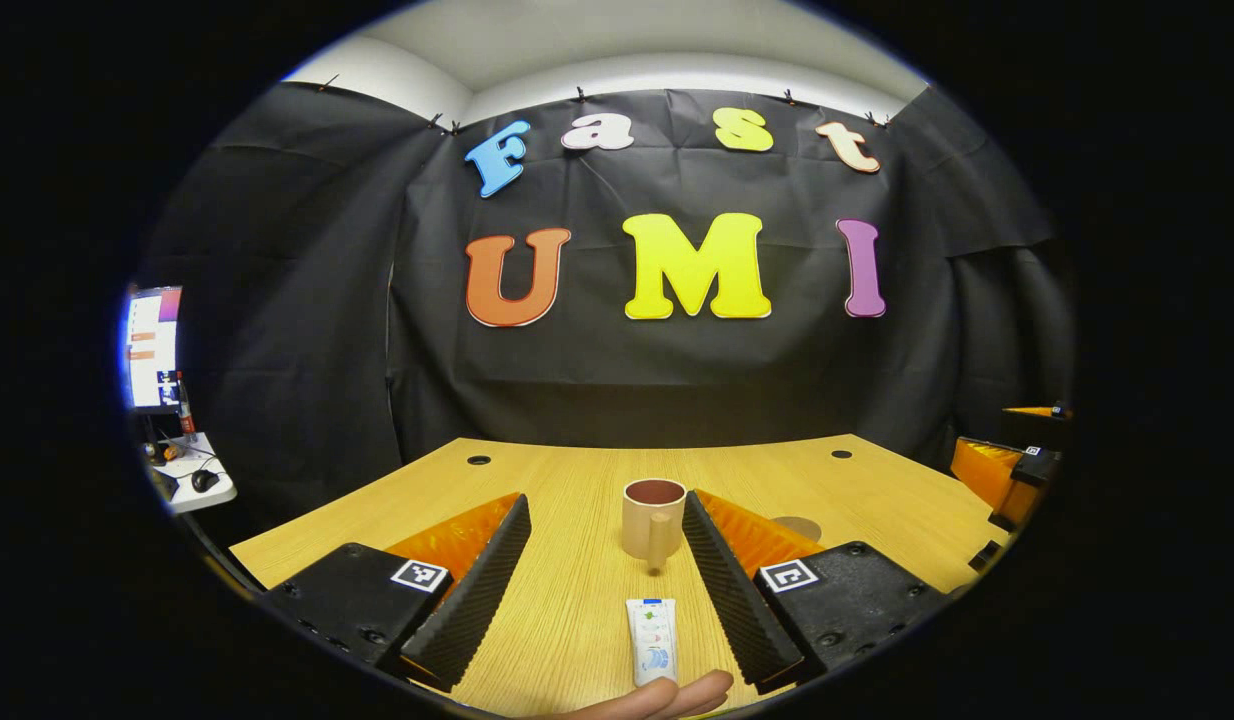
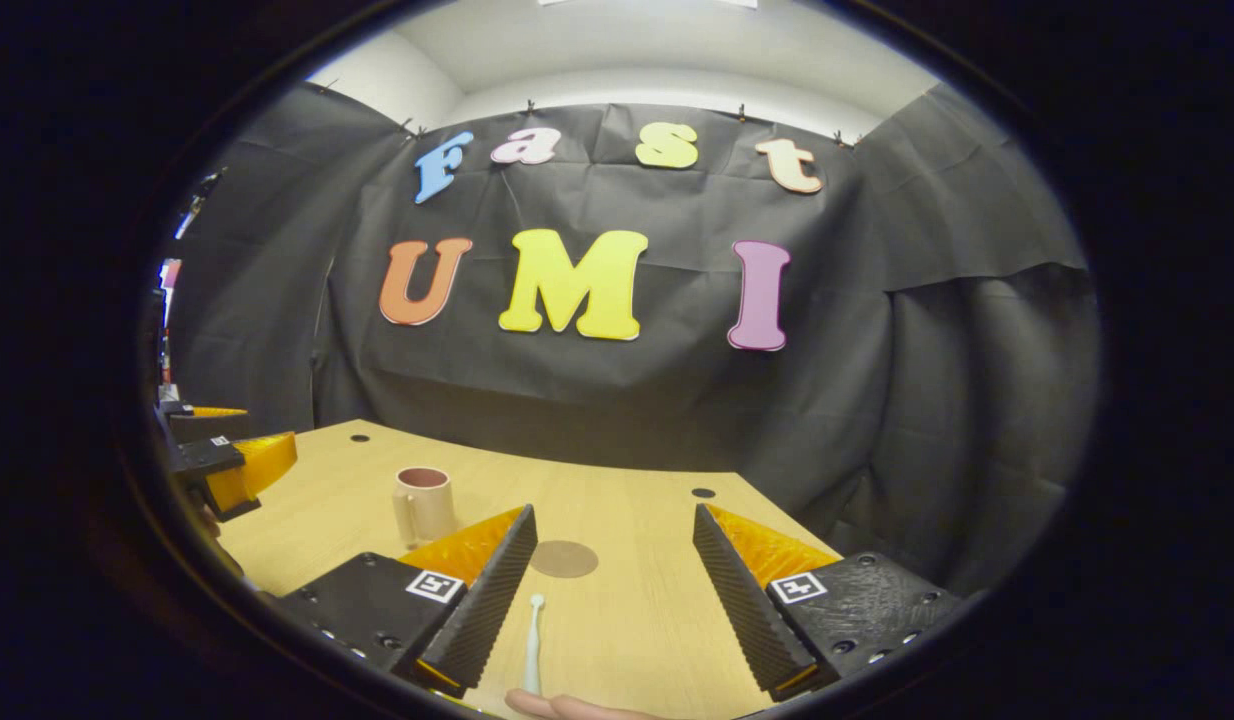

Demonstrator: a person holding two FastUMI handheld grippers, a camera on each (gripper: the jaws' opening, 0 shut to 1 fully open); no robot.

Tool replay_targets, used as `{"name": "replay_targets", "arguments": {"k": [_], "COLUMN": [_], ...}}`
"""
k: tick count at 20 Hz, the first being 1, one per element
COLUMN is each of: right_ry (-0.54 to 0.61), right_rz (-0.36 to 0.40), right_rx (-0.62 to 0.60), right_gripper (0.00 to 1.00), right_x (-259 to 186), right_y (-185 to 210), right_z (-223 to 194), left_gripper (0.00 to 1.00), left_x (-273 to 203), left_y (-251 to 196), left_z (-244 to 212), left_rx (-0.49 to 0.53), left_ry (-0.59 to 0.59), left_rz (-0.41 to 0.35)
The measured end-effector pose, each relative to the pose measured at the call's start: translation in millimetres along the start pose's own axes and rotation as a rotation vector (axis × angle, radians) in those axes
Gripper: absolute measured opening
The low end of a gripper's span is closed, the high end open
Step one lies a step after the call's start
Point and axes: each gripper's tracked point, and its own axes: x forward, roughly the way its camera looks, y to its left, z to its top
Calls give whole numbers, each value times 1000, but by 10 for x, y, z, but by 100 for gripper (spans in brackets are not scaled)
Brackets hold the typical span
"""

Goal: Put the toothbrush and toothpaste on the desktop into the cup, then pick up the cup and place it on the coaster on the desktop.

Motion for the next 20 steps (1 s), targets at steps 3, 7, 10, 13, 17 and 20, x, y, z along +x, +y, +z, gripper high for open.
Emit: {"name": "replay_targets", "arguments": {"k": [3, 7, 10, 13, 17, 20], "right_ry": [4, 1, 1, 17, 28, 49], "right_rz": [-1, -24, -29, -22, -23, -16], "right_rx": [0, -6, -10, -10, -24, -21], "right_gripper": [95, 95, 95, 96, 95, 95], "right_x": [26, 23, 35, 54, 90, 113], "right_y": [-11, -78, -92, -73, -72, -58], "right_z": [-13, -15, -37, -95, -174, -279], "left_gripper": [97, 97, 97, 97, 98, 98], "left_x": [7, 1, -8, 17, 1, -40], "left_y": [6, -102, -104, -203, -280, -285], "left_z": [-17, -13, -32, -268, -960, -1351], "left_rx": [5, -2, 4, -18, -38, -27], "left_ry": [-1, -10, -10, 64, 303, 440], "left_rz": [2, -31, -36, -68, -79, -72]}}
